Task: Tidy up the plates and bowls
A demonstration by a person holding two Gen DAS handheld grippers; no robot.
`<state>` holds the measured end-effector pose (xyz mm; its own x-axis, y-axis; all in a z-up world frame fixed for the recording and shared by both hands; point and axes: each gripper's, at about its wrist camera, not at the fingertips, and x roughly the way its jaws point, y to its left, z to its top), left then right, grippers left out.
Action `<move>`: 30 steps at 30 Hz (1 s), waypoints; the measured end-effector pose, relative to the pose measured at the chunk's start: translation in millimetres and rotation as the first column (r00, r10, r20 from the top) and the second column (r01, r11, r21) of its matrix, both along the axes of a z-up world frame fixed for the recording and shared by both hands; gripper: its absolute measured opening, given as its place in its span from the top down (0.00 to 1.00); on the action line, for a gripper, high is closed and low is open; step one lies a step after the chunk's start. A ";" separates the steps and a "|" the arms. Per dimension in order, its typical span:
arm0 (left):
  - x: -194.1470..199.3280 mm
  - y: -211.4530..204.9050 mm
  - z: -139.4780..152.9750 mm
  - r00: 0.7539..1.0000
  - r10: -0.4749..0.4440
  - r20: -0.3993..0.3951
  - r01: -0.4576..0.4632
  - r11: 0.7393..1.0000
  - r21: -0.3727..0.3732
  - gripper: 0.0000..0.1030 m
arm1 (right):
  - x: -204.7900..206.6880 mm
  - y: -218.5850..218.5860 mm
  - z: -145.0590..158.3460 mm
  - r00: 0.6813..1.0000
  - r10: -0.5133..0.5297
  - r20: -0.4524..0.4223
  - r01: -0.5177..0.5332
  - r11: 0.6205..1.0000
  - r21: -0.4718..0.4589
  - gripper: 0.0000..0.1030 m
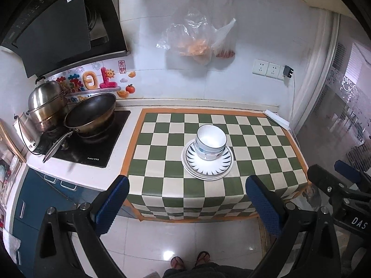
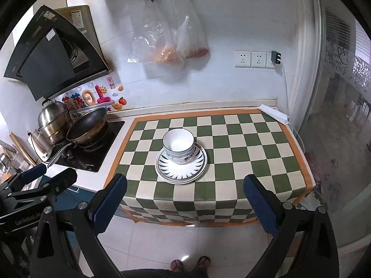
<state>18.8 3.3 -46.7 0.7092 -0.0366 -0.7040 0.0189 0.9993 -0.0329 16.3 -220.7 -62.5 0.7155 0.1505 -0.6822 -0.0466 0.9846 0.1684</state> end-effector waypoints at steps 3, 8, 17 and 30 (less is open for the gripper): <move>-3.8 4.8 -0.1 1.000 -0.004 0.000 0.004 1.000 0.013 0.00 | -1.2 3.4 0.1 1.000 -0.009 0.010 0.009 1.000 -0.007 0.01; -6.1 5.3 -0.4 1.000 -0.004 0.002 0.004 1.000 0.011 0.00 | -4.8 10.2 0.3 1.000 -0.027 0.015 0.028 0.999 -0.018 0.01; -6.4 13.9 0.9 1.000 -0.015 0.004 0.015 1.000 0.006 0.00 | -4.3 16.0 0.5 0.999 -0.048 0.011 0.048 0.999 -0.020 0.00; 1.9 21.0 6.2 1.000 -0.030 0.010 0.030 1.000 0.001 0.00 | -2.7 19.1 -0.2 0.998 -0.057 0.005 0.057 0.998 -0.030 0.00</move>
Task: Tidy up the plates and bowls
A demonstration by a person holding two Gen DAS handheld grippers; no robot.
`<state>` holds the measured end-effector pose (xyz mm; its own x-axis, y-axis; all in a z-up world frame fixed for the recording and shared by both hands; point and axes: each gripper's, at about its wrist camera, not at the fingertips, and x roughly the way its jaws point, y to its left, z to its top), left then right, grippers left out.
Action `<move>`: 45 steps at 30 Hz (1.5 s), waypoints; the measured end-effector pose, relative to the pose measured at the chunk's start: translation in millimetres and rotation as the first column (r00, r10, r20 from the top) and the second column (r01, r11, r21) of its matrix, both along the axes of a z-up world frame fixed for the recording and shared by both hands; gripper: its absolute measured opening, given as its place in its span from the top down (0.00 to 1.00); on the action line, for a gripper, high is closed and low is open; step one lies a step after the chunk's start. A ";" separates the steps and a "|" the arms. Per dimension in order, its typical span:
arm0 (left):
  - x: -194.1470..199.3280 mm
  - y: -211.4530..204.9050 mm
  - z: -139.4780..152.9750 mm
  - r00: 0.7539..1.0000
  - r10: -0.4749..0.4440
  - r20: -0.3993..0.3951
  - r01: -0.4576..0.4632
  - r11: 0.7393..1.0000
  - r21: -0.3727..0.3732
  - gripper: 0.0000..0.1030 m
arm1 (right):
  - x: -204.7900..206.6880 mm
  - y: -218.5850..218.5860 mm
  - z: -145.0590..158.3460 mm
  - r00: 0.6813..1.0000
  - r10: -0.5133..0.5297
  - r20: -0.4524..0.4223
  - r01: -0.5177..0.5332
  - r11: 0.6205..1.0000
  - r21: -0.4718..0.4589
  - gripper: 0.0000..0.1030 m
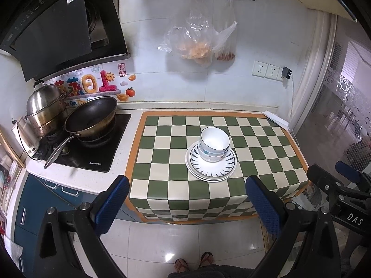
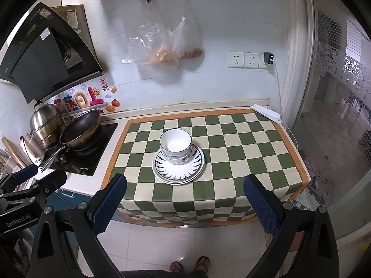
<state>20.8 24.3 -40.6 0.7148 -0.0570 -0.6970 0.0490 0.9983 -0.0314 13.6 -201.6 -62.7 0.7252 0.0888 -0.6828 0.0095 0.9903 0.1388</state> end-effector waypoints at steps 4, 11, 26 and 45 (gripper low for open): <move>3.7 -0.5 -1.5 1.000 -0.007 -0.007 0.007 1.000 0.000 0.00 | 2.0 0.0 -1.0 1.000 -0.004 0.003 0.004 1.000 0.002 0.00; 5.3 -2.3 -1.8 1.000 -0.012 -0.005 0.012 1.000 0.002 0.00 | 2.4 -2.4 -2.0 1.000 -0.005 0.000 0.005 1.000 0.002 0.00; 6.0 -5.8 -1.6 1.000 -0.018 -0.010 0.018 1.000 0.003 0.00 | 2.8 -7.0 -5.3 1.000 -0.009 -0.001 0.009 1.000 0.005 0.00; 3.5 -3.1 -3.6 1.000 -0.017 -0.007 0.017 1.000 0.001 0.00 | -0.3 -6.9 -6.9 1.000 -0.017 -0.002 0.017 1.000 -0.002 0.00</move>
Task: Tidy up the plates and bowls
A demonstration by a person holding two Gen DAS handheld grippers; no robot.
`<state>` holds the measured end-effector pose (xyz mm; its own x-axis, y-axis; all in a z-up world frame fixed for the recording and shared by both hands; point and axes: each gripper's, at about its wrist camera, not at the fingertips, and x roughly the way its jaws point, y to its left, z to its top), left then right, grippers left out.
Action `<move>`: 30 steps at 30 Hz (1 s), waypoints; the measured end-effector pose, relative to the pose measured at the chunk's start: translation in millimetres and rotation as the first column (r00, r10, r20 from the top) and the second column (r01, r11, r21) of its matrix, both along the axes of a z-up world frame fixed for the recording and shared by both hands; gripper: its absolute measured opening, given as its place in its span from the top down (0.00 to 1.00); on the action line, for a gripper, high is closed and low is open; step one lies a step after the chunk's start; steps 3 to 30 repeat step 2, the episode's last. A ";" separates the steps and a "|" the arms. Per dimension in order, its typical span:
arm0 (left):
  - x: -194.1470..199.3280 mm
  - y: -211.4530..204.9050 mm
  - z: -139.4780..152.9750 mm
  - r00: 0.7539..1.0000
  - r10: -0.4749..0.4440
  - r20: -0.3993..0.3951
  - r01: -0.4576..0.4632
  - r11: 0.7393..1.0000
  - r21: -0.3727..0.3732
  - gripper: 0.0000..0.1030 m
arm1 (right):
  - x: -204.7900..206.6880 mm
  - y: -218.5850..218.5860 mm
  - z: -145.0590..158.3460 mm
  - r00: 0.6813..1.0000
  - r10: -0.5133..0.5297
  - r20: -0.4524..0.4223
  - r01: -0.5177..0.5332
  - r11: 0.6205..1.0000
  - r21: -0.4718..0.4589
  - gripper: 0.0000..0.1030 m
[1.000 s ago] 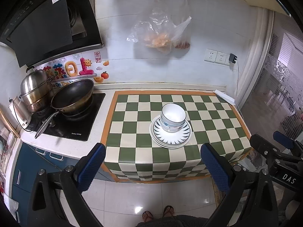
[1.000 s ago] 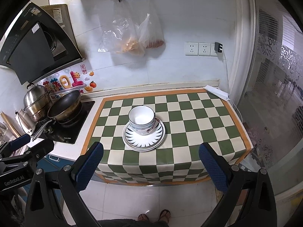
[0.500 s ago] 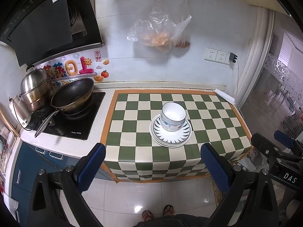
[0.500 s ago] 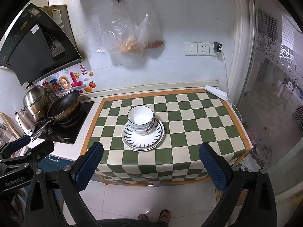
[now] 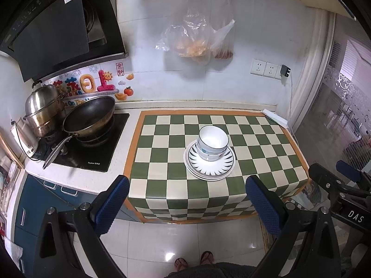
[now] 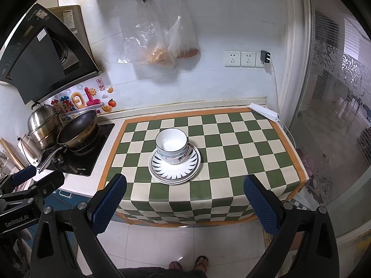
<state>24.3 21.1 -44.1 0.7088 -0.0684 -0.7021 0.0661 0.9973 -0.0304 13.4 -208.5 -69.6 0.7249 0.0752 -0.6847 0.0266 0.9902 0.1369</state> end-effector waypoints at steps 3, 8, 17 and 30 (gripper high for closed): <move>0.1 0.2 0.3 1.000 0.000 0.000 0.000 1.000 -0.001 0.00 | -0.8 0.8 0.0 1.000 -0.003 0.001 0.003 1.000 0.000 0.00; 0.1 0.2 0.3 1.000 0.000 0.000 0.000 1.000 -0.001 0.00 | -0.8 0.8 0.0 1.000 -0.003 0.001 0.003 1.000 0.000 0.00; 0.1 0.2 0.3 1.000 0.000 0.000 0.000 1.000 -0.001 0.00 | -0.8 0.8 0.0 1.000 -0.003 0.001 0.003 1.000 0.000 0.00; 0.1 0.2 0.3 1.000 0.000 0.000 0.000 1.000 -0.001 0.00 | -0.8 0.8 0.0 1.000 -0.003 0.001 0.003 1.000 0.000 0.00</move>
